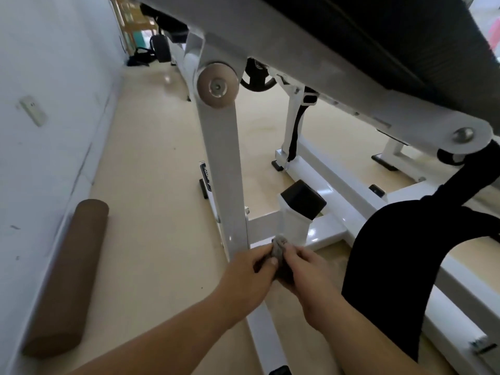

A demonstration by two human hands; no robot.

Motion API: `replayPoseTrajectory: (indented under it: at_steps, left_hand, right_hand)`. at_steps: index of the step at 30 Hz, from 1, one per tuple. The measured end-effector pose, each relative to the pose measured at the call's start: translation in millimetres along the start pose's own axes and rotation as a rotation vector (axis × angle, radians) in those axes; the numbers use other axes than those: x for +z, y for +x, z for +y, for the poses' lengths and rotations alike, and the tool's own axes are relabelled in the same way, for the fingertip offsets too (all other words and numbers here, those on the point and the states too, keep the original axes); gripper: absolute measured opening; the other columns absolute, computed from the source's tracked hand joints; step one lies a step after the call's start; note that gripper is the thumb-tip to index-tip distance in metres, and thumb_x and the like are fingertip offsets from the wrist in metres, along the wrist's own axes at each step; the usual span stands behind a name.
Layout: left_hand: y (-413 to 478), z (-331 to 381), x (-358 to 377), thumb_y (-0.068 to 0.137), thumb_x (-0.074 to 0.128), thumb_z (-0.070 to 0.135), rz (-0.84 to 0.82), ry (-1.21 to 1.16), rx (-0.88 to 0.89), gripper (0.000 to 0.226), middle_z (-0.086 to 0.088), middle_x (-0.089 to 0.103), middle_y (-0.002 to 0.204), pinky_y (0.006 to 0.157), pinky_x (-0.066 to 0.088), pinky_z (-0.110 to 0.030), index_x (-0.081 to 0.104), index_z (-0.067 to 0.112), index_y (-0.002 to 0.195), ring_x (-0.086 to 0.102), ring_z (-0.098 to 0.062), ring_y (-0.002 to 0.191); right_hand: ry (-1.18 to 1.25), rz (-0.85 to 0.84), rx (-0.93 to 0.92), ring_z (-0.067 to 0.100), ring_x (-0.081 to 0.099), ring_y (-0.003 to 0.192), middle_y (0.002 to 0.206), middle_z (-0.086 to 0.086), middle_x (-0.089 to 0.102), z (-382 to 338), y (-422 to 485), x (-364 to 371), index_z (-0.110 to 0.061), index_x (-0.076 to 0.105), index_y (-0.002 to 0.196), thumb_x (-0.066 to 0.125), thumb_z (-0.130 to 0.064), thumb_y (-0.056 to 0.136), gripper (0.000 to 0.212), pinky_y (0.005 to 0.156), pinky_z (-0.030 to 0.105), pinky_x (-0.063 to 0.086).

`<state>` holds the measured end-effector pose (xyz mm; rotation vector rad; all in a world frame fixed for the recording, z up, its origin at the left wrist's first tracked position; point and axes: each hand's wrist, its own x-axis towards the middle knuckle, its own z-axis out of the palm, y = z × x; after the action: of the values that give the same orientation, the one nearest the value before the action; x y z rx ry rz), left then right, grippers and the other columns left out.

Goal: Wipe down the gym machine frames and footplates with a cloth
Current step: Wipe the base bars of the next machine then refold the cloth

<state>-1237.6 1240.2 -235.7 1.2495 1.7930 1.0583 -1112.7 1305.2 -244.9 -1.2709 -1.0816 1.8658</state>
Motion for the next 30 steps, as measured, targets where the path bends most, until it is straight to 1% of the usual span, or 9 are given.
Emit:
replayPoseTrajectory:
  at_steps: [4, 9, 12, 15, 18, 21, 26, 28, 30]
  left_hand:
    - [10.7, -16.6, 0.2, 0.104, 0.054, 0.030, 0.110, 0.107, -0.126, 0.042, 0.010, 0.061, 0.138, 0.092, 0.042, -0.014, 0.053, 0.028, 0.146, 0.057, 0.003, 0.106]
    - [32.3, -7.4, 25.2, 0.106, 0.052, 0.030, 0.099, 0.133, -0.104, 0.042, 0.006, 0.061, 0.141, 0.097, 0.039, -0.016, 0.052, 0.022, 0.148, 0.053, 0.002, 0.109]
    - [36.7, -10.8, 39.7, 0.106, 0.052, 0.029, 0.124, 0.098, -0.130, 0.041, 0.006, 0.063, 0.136, 0.097, 0.040, -0.016, 0.054, 0.021, 0.146, 0.057, -0.002, 0.114]
    - [33.7, -24.0, 40.1, 0.106, 0.052, 0.029, 0.239, 0.081, -0.151, 0.025, 0.021, 0.065, 0.105, 0.080, 0.041, -0.007, 0.064, 0.028, 0.127, 0.059, 0.005, 0.095]
    - [23.8, -38.8, 27.2, 0.105, 0.050, 0.029, 0.359, 0.067, -0.191, 0.015, 0.017, 0.062, 0.087, 0.068, 0.040, -0.010, 0.060, 0.036, 0.096, 0.059, -0.001, 0.083]
    - [18.6, -43.3, 6.3, 0.105, 0.050, 0.029, 0.469, -0.038, -0.254, 0.017, 0.011, 0.066, 0.088, 0.067, 0.042, -0.020, 0.061, 0.033, 0.093, 0.062, -0.007, 0.082]
    - [20.3, -49.2, -18.0, 0.104, 0.051, 0.031, 0.485, 0.038, -0.258, 0.015, 0.003, 0.062, 0.091, 0.062, 0.039, -0.020, 0.055, 0.024, 0.092, 0.059, -0.007, 0.079]
    - [19.1, -55.0, -26.7, 0.104, 0.053, 0.033, 0.462, 0.105, -0.232, 0.014, 0.006, 0.060, 0.095, 0.063, 0.037, -0.015, 0.053, 0.028, 0.091, 0.057, -0.003, 0.083]
    - [19.1, -62.3, -34.8, 0.104, 0.052, 0.035, 0.443, 0.147, -0.229, 0.011, 0.012, 0.059, 0.101, 0.065, 0.036, -0.012, 0.052, 0.033, 0.093, 0.057, 0.001, 0.089]
  right_hand:
    - [-0.112, 0.216, -0.089, 0.018, 0.071, 0.100, 0.108, 0.000, 0.073, 5.0, 3.6, 0.5, -0.026, 0.070, 0.111, 0.067, -0.030, 0.099, 0.013, 0.091, 0.041, 0.061]
    - [-0.309, 0.206, -0.223, 0.005, 0.064, 0.095, 0.107, -0.010, 0.065, -21.8, 4.5, -19.0, -0.031, 0.060, 0.113, 0.065, -0.030, 0.100, 0.013, 0.065, 0.011, 0.051]
    - [-0.395, 0.227, -0.254, 0.007, 0.062, 0.101, 0.116, -0.009, 0.062, -15.1, 10.0, -27.9, -0.029, 0.059, 0.128, 0.065, -0.031, 0.099, 0.029, 0.062, 0.006, 0.048]
    - [-0.367, 0.273, -0.250, 0.007, 0.059, 0.106, 0.127, -0.008, 0.060, -2.9, 15.8, -26.3, -0.024, 0.052, 0.143, 0.065, -0.034, 0.099, 0.046, 0.061, 0.004, 0.048]
    - [-0.282, 0.342, -0.200, 0.011, 0.065, 0.105, 0.123, -0.003, 0.066, 3.3, 24.4, -16.3, -0.021, 0.060, 0.134, 0.061, -0.040, 0.100, 0.039, 0.058, 0.007, 0.047]
    - [-0.200, 0.328, -0.152, 0.002, 0.061, 0.089, 0.111, -0.003, 0.068, 0.7, 33.3, 8.2, -0.023, 0.063, 0.121, 0.059, -0.041, 0.102, 0.026, 0.052, 0.003, 0.043]
    - [-0.062, 0.307, -0.199, 0.006, 0.064, 0.097, 0.104, -0.010, 0.067, 5.3, 58.1, 61.3, -0.027, 0.064, 0.119, 0.058, -0.039, 0.103, 0.021, 0.081, 0.020, 0.054]
    - [-0.010, 0.298, -0.176, 0.014, 0.064, 0.107, 0.115, -0.003, 0.067, 4.4, 67.5, 79.5, -0.024, 0.062, 0.128, 0.052, -0.044, 0.105, 0.032, 0.096, 0.033, 0.055]
    - [0.006, 0.270, -0.102, 0.020, 0.058, 0.113, 0.127, 0.002, 0.061, 2.3, 79.0, 96.8, -0.022, 0.052, 0.141, 0.046, -0.049, 0.105, 0.045, 0.098, 0.036, 0.048]
